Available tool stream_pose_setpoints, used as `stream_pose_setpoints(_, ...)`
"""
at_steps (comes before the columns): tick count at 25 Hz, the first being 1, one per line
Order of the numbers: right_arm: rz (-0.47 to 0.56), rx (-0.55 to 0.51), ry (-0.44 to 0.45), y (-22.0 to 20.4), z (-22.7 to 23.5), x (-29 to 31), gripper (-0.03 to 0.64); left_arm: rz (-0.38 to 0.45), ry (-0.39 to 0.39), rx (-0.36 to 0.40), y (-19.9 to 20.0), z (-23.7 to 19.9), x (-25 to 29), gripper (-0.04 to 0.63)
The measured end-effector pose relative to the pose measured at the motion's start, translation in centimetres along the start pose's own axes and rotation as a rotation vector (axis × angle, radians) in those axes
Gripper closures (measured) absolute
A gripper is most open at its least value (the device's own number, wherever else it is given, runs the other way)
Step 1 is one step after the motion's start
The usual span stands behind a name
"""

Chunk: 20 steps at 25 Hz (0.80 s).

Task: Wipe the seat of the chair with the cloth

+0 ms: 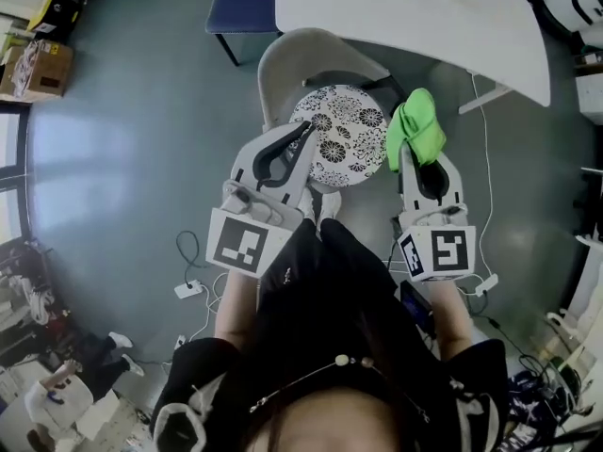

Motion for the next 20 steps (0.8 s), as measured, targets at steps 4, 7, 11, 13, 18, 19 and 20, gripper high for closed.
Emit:
stream_pose_setpoints(4,0.113,-0.077,-0.027,5.0,-1.1,-2.7,0.571,0.058,0.001,0.025,3.4,0.5,-1.3,0.578)
stream_pose_setpoints(7,0.210,-0.073,-0.056,7.2,-1.8,-3.8,0.571,0.115,0.013,0.030,5.4,0.4,-1.9,0.578)
stream_pose_setpoints(11,0.268,-0.093,-0.092,8.0,-2.5,-4.9,0.572,0.161,0.024,0.034,6.5,-0.2,-2.9,0.578)
stream_pose_setpoints(13,0.268,-0.132,-0.105,8.2,-2.7,-5.1,0.572,0.166,0.036,0.036,6.7,-0.8,-3.3,0.578)
stream_pose_setpoints(18,0.263,-0.177,-0.145,8.5,-2.3,-5.6,0.574,0.178,0.052,0.045,7.1,-1.7,-3.6,0.578)
stream_pose_setpoints(19,0.265,-0.169,-0.152,8.5,-2.2,-5.6,0.574,0.183,0.048,0.049,7.1,-1.7,-3.6,0.578)
stream_pose_setpoints(20,0.268,-0.158,-0.158,8.4,-2.0,-5.7,0.574,0.188,0.046,0.051,7.2,-1.7,-3.5,0.578)
Point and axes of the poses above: the fingertips, and each gripper's own axes: x forward along the fingers, z to its right, y out of its top, the point moved 2 cm from there along -x, backward along the fingers, and after that the axes turned 12 degrees about y, right-handed, at the moved point
